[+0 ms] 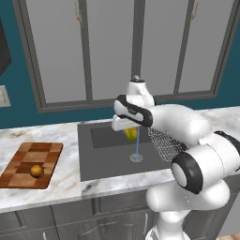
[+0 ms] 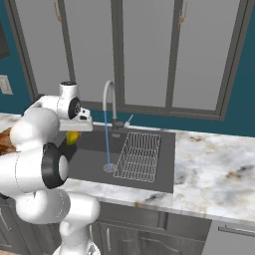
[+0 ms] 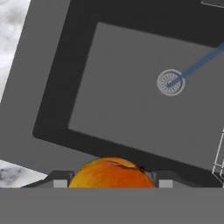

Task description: Pick the mango, mango from the sink and place them on the cutting board to airdry. Then turn off the sink faucet.

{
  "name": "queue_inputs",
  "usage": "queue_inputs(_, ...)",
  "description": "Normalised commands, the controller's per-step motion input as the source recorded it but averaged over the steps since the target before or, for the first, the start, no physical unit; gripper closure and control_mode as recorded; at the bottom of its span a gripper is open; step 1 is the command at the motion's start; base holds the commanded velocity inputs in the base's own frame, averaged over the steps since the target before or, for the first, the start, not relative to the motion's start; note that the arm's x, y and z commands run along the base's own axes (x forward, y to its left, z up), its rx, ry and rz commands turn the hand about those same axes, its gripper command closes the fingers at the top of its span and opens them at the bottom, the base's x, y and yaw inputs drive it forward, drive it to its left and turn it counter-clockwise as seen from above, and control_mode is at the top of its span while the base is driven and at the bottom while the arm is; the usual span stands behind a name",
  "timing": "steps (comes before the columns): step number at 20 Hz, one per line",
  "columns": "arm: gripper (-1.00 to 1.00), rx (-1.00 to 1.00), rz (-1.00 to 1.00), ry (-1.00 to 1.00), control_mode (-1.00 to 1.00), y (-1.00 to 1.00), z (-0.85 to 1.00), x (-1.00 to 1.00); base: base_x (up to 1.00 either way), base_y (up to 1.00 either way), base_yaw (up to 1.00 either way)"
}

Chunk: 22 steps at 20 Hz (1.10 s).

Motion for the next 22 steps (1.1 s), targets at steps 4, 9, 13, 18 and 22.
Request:
queue_inputs(4, 1.00, 0.00, 0.02, -0.01, -1.00, 0.00, 0.55, -0.79, 0.00, 0.00, 0.00)
queue_inputs(9, 1.00, 0.04, 0.03, 0.01, -1.00, 0.00, 0.62, -0.60, 0.00, 0.00, 0.00)
queue_inputs(13, 1.00, 0.02, 0.04, 0.00, -1.00, 0.08, 0.38, -0.52, 0.00, 0.00, 0.00)
queue_inputs(18, 1.00, -0.01, 0.09, 0.00, -1.00, 0.47, 0.02, -0.22, 0.00, 0.00, 0.00)
queue_inputs(22, 1.00, 0.00, 0.09, -0.07, -1.00, 0.55, 0.00, -0.08, 0.00, 0.00, 0.00)
